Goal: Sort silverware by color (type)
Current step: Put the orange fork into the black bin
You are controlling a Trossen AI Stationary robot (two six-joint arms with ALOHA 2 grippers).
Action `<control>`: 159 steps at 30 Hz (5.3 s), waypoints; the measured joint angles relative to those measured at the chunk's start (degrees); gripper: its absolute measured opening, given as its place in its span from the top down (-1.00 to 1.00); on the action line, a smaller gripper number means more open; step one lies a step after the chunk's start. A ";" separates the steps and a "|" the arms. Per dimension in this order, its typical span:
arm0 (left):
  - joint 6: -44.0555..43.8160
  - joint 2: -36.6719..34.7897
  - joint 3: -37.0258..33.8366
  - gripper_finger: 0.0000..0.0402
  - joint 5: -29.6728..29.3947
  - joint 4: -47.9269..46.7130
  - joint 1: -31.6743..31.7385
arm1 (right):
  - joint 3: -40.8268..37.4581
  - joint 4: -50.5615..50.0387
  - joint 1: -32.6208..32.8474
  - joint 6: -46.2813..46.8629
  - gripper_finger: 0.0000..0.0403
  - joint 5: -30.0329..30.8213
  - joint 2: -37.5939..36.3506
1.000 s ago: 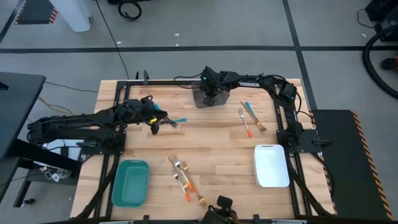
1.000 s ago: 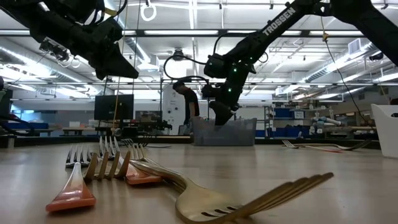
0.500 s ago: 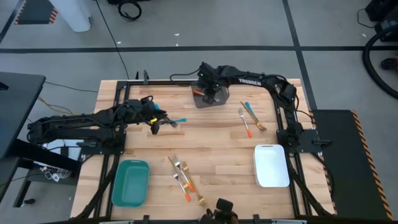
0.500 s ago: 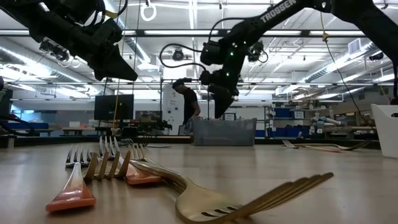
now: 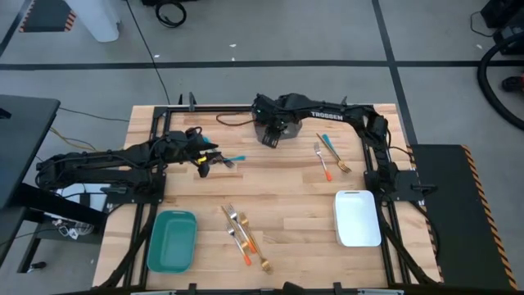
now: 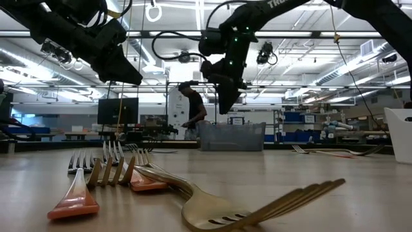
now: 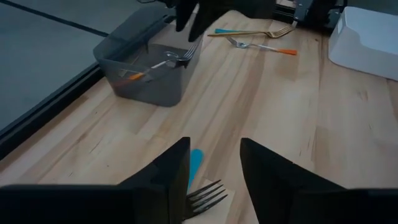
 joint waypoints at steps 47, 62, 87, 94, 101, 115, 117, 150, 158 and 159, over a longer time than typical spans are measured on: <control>10.81 0.00 0.00 0.25 -2.76 5.14 5.49 | -16.12 -2.11 14.24 16.39 0.38 -2.47 -7.03; 10.35 0.00 0.00 0.25 -2.75 5.67 5.49 | -28.87 -1.22 12.05 26.49 0.39 -2.80 -10.75; 10.29 -0.02 0.00 0.25 -2.78 5.23 5.46 | -47.82 5.75 -0.55 32.27 0.52 -5.54 -21.29; 10.29 0.00 0.00 0.25 -2.78 5.23 5.46 | -48.63 7.26 -2.16 32.25 0.53 -4.04 -21.29; 10.27 -0.02 0.00 0.25 -2.78 5.08 5.46 | -48.63 6.36 -3.26 31.76 0.54 -3.96 -21.29; 10.25 -0.02 0.00 0.25 -2.78 4.25 5.46 | -52.31 10.58 -6.56 30.69 0.55 -7.48 -21.59; 10.25 -0.01 0.00 0.25 -2.78 4.27 5.46 | -52.35 10.94 -6.52 30.62 0.58 -7.48 -21.57; 10.20 -0.01 0.00 0.25 -2.78 4.31 5.44 | -42.26 6.94 -1.81 25.79 0.95 -7.76 -21.07; 10.20 0.00 0.00 0.25 -2.78 4.31 5.44 | -36.22 2.04 -0.09 25.13 0.95 -7.71 -21.14; 10.20 -0.02 0.00 0.25 -2.78 4.31 5.44 | -35.30 1.63 0.08 25.00 0.95 -7.63 -21.14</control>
